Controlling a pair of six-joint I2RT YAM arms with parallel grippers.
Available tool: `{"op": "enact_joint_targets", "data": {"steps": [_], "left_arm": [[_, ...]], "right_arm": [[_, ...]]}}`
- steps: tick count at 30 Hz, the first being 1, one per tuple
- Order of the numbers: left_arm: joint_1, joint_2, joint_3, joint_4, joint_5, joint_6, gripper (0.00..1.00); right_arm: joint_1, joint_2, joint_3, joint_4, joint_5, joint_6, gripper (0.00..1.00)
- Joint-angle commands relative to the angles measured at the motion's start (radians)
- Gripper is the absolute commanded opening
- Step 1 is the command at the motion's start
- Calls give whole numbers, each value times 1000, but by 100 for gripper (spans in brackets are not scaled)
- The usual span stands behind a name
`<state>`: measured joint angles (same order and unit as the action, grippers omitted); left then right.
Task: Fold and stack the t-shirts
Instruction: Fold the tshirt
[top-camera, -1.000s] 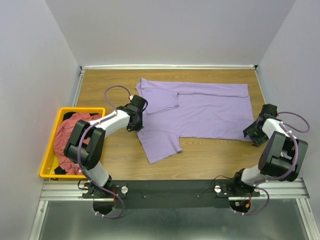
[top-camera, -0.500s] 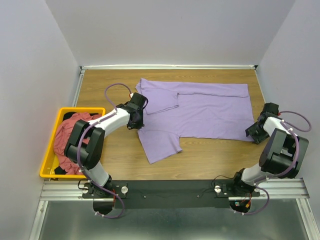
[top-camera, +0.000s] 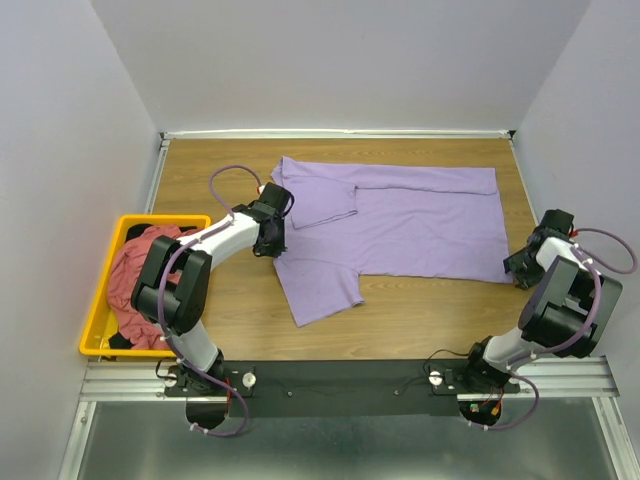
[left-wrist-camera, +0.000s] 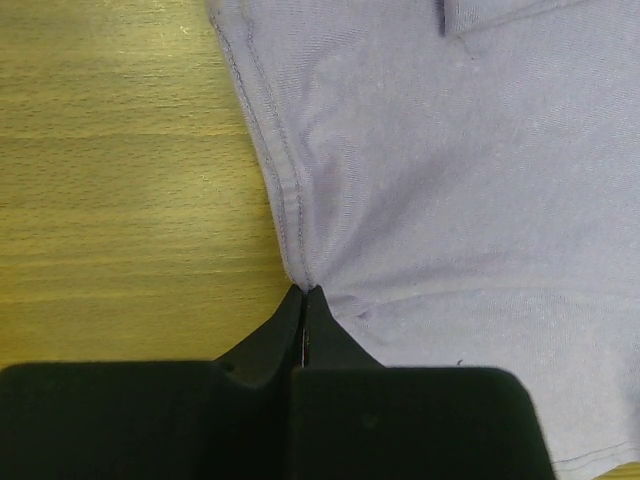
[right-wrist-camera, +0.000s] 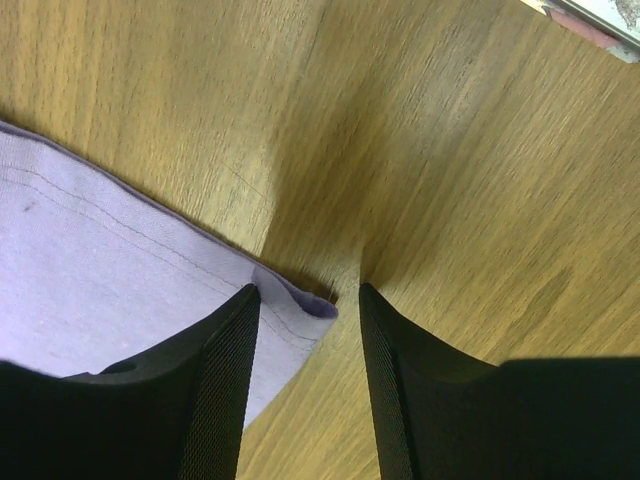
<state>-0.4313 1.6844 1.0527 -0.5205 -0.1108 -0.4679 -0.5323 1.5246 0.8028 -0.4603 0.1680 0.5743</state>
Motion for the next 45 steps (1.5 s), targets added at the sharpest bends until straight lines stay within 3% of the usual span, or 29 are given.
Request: {"op": "enact_joint_targets", "data": {"steps": [1,16,35,41,45], "left_arm": [[5,9,20,-18,17,14,0],[6,5,13,-3,23,28,0],[6,8,6,8,42,26,0],[8,5,1,4,48,26,0],[16,1,1,-22,49,31,0]], "right_arm": [[-15,43,-42,-8,-5,-16,52],[-15,-6,-97,-11,-96,-16,47],[-12,20,-22,-98,-105,-25,44],[-14,26,-2,-115,-62,-28,27],[-14,16,16,-136,-44,-47,7]]}}
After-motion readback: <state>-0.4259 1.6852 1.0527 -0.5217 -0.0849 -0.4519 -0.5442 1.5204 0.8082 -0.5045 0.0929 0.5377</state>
